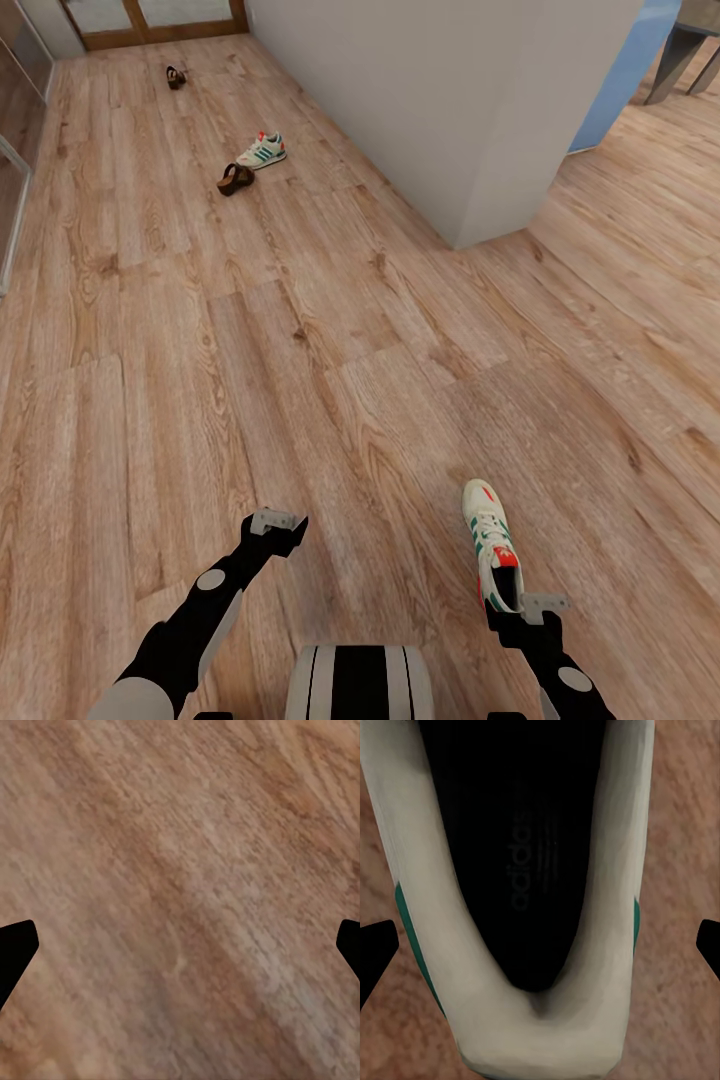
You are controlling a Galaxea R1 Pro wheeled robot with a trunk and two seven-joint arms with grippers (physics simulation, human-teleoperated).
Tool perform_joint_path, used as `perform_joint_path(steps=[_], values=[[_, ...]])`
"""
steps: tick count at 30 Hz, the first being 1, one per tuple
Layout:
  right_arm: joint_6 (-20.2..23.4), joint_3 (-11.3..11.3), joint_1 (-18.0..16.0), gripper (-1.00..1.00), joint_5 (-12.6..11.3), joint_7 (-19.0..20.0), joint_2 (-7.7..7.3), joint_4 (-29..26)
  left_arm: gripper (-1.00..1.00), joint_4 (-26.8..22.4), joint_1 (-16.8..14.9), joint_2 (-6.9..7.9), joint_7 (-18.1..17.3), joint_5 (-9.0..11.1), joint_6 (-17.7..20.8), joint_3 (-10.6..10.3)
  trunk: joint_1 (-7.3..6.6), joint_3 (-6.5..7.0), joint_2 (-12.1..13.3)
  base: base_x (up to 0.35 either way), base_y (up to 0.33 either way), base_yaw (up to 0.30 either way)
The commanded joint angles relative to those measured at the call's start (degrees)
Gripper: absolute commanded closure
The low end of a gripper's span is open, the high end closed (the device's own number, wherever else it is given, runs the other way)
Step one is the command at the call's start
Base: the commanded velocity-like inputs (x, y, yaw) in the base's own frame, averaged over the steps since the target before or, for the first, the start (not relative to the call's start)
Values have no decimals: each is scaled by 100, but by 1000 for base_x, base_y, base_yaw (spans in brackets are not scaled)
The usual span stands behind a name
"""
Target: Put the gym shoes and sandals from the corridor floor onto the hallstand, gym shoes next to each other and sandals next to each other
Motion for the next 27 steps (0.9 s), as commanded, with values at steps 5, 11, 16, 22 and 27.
perform_joint_path(steps=[5, 11, 16, 22, 27], values=[[-17, -3, -2, -100, 1, -2, 0, 3, -100, 4, -2, 0, -15, -1, -18, 2, -1, -3, -1, 1, 0, 0], [-17, -3, -2, -100, 0, -2, 0, 3, -100, 0, 1, 0, -15, -1, -19, 0, -1, -3, -1, 0, 0, 0], [-17, -3, -2, -100, -1, -2, 0, 3, -100, 0, -1, 0, -15, -1, -20, 3, -1, -3, -1, 34, 0, 0], [-17, -3, -2, -100, -1, 5, -1, 3, -100, -4, 1, 0, -15, -1, -25, 6, -1, -3, -1, 61, 0, 0], [-17, -3, -2, 100, 0, 13, 0, 3, -100, -2, 1, 0, -15, -1, -26, 3, -1, -3, -1, 18, 0, 0]])
